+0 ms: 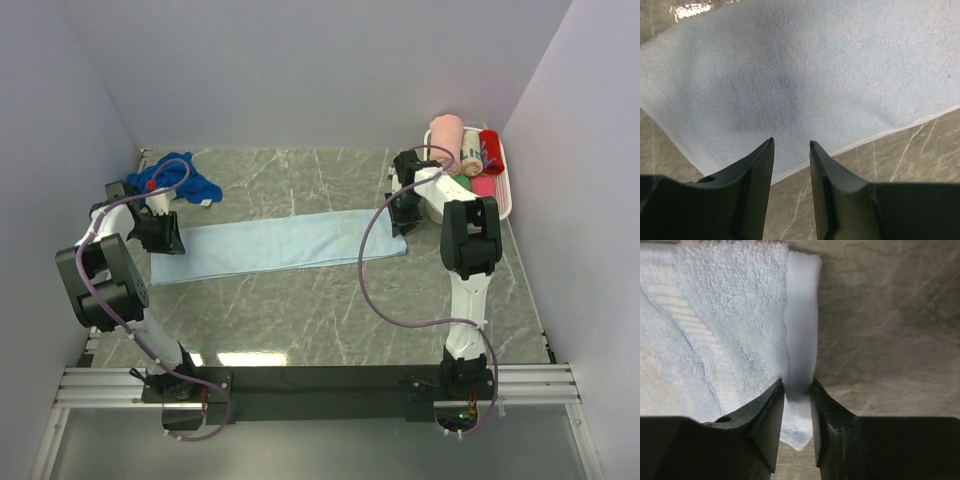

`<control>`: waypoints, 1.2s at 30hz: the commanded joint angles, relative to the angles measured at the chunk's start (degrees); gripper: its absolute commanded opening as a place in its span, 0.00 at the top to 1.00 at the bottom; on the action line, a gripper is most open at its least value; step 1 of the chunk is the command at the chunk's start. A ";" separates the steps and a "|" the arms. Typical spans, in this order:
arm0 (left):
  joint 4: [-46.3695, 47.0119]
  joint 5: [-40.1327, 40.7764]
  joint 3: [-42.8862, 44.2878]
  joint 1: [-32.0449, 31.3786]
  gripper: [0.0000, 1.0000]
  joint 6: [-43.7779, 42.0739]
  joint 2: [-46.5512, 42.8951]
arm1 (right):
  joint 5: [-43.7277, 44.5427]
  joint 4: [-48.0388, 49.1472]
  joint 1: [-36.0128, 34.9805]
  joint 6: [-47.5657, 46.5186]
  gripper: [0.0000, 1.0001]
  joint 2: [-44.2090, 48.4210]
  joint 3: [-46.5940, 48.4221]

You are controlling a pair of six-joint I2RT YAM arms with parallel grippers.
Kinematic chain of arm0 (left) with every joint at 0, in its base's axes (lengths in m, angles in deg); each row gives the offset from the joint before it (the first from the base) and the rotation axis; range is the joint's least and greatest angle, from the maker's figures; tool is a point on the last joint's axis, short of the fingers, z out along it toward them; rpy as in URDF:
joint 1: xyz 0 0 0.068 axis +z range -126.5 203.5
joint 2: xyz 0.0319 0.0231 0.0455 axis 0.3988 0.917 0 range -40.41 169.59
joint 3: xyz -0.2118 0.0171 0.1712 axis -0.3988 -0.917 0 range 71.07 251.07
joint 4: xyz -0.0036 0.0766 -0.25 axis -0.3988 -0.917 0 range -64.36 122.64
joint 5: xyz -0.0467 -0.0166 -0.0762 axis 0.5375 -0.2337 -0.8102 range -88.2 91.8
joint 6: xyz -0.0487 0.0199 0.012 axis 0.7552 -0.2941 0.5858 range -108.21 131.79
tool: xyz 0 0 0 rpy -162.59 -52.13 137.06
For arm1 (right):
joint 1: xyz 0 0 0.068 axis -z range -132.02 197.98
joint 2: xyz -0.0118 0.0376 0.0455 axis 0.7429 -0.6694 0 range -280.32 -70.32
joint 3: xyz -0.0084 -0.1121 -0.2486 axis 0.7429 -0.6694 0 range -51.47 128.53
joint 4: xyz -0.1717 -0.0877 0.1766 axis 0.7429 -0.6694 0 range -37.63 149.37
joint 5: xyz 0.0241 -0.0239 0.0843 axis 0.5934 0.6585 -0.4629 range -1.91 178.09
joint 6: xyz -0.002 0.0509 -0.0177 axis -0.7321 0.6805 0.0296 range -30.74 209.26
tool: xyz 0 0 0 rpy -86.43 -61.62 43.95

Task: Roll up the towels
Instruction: Fold the towel

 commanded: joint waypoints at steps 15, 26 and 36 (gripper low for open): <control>-3.66 -5.65 4.31 0.28 0.48 -1.05 -3.33 | -1.27 -2.03 3.37 -4.12 1.00 7.45 -0.22; -7.44 -9.70 10.81 0.19 0.01 2.10 -3.68 | -10.69 -3.53 -8.66 -1.30 1.00 6.67 5.32; -10.87 -12.43 16.17 0.63 0.01 7.91 -3.60 | -13.23 -3.19 -16.14 2.91 1.00 -1.95 13.14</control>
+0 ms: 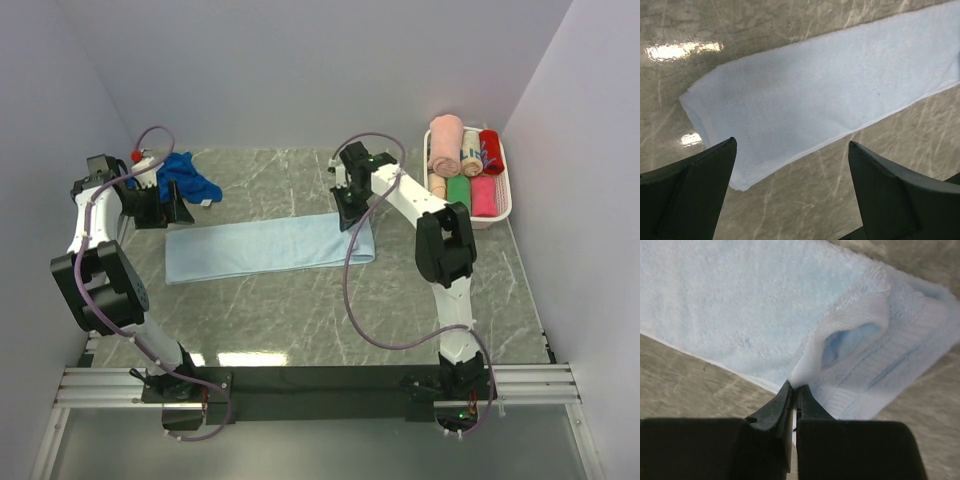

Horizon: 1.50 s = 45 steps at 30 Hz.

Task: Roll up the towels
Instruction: Fold the towel

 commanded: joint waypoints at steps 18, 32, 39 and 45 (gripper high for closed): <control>2.18 2.35 -4.65 0.46 0.00 7.15 -8.61 | -14.85 5.96 -4.23 12.06 1.00 -5.14 4.70; 2.09 3.58 -6.06 0.46 0.01 7.06 -9.23 | -16.79 6.84 -5.02 13.82 1.00 -9.35 8.39; 2.45 3.50 -6.59 0.37 0.01 6.71 -9.14 | -18.72 7.20 -5.90 14.17 0.99 -11.11 8.65; 1.66 3.41 -7.38 0.37 0.01 4.87 -10.11 | -20.57 7.11 -5.99 14.52 0.62 -10.32 8.65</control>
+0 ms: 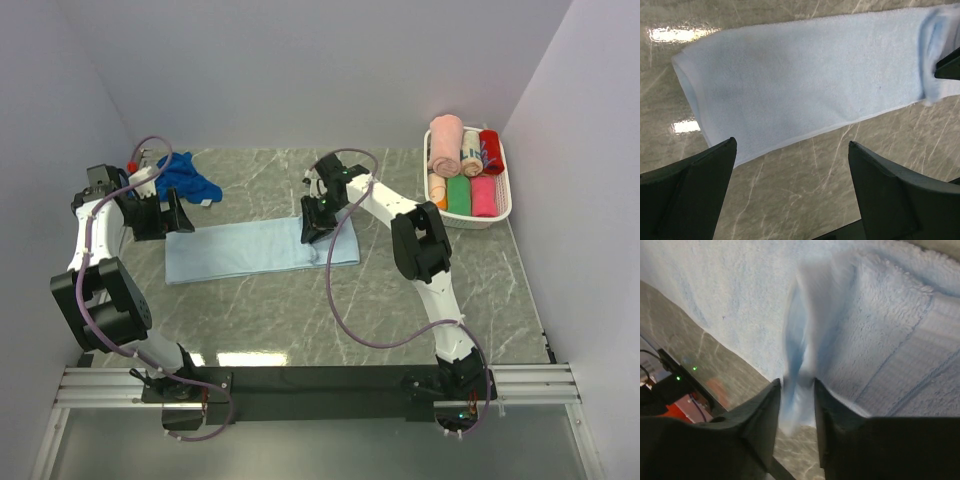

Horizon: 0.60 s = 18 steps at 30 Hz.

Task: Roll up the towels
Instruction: Fold the towel

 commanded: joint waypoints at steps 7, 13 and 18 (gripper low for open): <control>1.85 -0.38 -3.43 -3.16 0.01 -4.38 -6.55 | -5.96 -0.95 4.89 -5.46 0.55 7.65 2.91; 2.30 -1.07 -5.46 -8.70 0.01 -2.89 -2.10 | -0.79 -1.56 11.49 -10.56 0.60 5.57 4.22; 3.96 -2.05 -3.27 -9.93 0.55 1.32 2.92 | 3.88 -1.65 11.58 -14.34 0.64 0.11 10.46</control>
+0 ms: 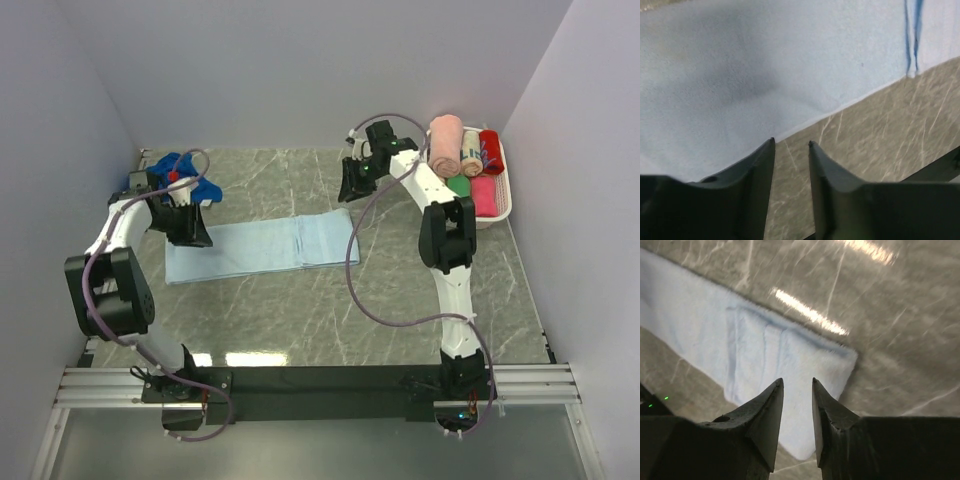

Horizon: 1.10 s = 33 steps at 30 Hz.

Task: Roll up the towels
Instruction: Fold the towel

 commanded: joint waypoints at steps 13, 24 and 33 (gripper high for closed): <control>6.64 11.83 4.05 -2.49 1.00 10.36 12.82 | 6.54 1.55 -6.21 -8.33 0.57 -7.40 1.96; 6.90 13.77 14.13 -9.87 1.00 6.23 24.50 | 5.85 1.81 -6.12 -12.38 0.66 5.42 -27.45; 4.70 9.74 48.31 -16.90 0.98 4.55 48.38 | -1.89 3.22 -7.52 -10.88 0.66 14.92 -41.72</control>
